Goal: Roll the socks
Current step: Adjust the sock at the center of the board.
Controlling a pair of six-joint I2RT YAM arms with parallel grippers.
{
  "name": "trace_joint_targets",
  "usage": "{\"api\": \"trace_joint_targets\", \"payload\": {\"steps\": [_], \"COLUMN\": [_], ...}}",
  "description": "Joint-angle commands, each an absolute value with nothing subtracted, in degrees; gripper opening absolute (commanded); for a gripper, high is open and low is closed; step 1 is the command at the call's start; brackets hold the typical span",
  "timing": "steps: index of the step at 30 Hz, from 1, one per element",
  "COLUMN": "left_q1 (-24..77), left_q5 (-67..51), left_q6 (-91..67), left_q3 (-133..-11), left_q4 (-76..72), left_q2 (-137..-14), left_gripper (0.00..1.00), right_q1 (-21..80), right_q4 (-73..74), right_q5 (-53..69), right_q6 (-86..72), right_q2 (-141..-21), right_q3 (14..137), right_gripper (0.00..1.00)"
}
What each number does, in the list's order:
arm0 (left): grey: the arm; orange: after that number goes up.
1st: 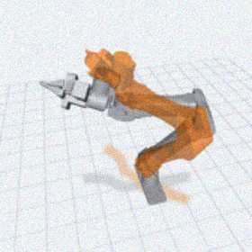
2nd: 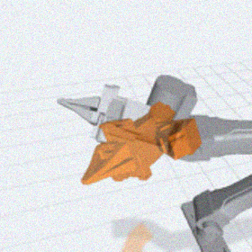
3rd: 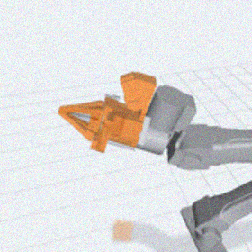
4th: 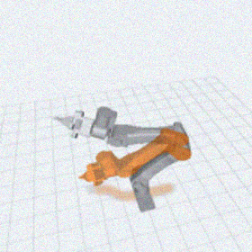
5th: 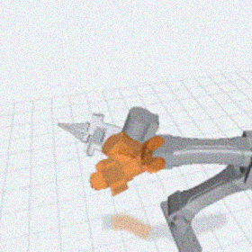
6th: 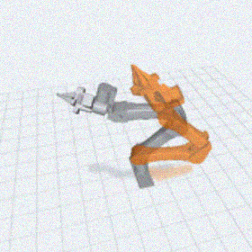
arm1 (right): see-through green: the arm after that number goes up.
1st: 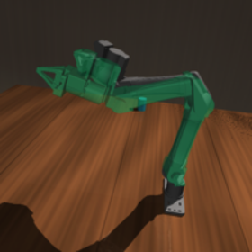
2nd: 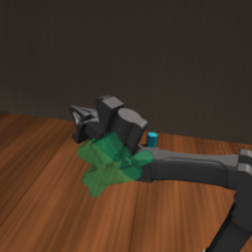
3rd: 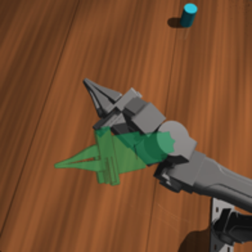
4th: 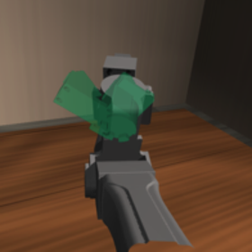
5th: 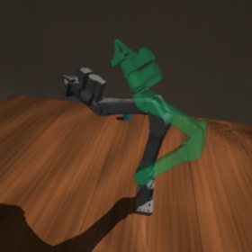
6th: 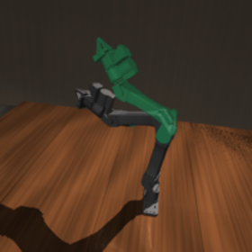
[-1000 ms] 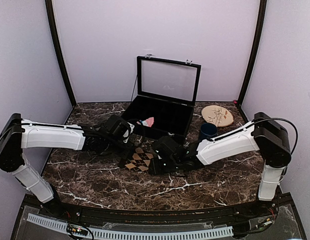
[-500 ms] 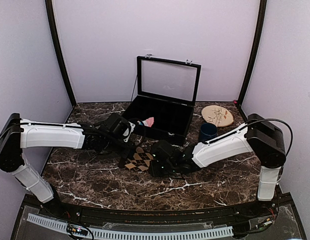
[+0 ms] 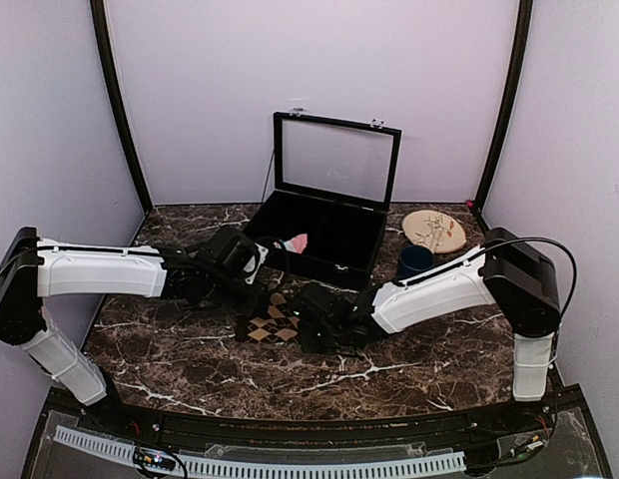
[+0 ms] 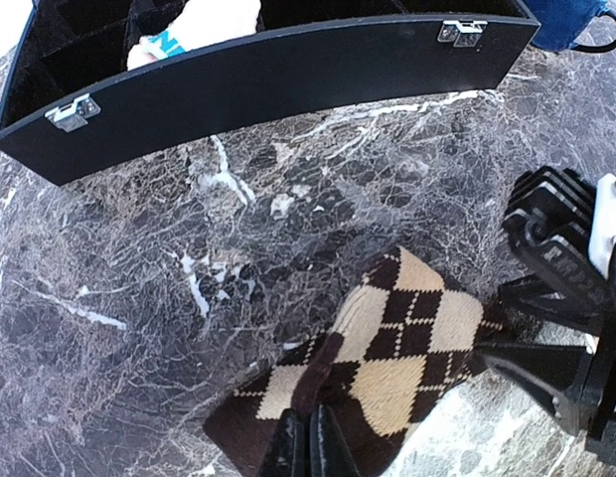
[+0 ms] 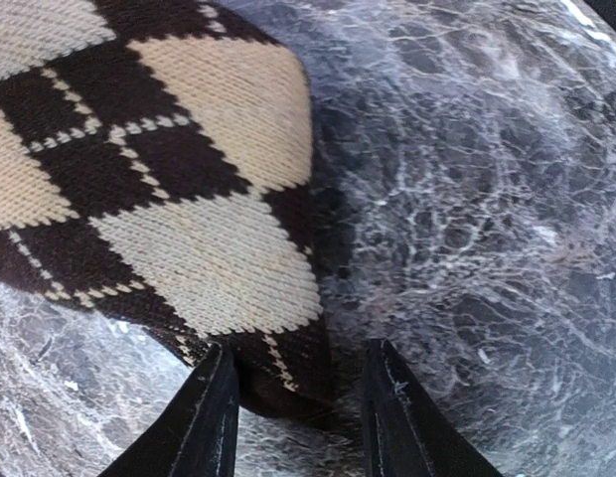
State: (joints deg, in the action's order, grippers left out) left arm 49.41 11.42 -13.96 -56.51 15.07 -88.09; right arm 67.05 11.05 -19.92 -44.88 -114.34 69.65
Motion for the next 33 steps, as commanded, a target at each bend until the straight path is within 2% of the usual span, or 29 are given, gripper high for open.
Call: {"api": "trace_joint_targets", "payload": {"steps": [1, 33], "left_q1": [49.75, 49.83], "left_q5": [11.88, 7.0], "left_q6": [-14.84, -24.88], "left_q3": [-54.81, -45.8], "left_q4": [16.44, 18.31], "left_q2": [-85.25, -76.95], "left_gripper": [0.0, 0.0], "right_q1": [67.92, 68.09], "right_q4": [14.19, 15.23], "right_q5": [-23.18, -22.78], "right_q6": [-45.96, -44.3], "right_q2": [-115.17, -117.96], "right_q3": [70.14, 72.33], "right_gripper": [0.4, 0.41]}}
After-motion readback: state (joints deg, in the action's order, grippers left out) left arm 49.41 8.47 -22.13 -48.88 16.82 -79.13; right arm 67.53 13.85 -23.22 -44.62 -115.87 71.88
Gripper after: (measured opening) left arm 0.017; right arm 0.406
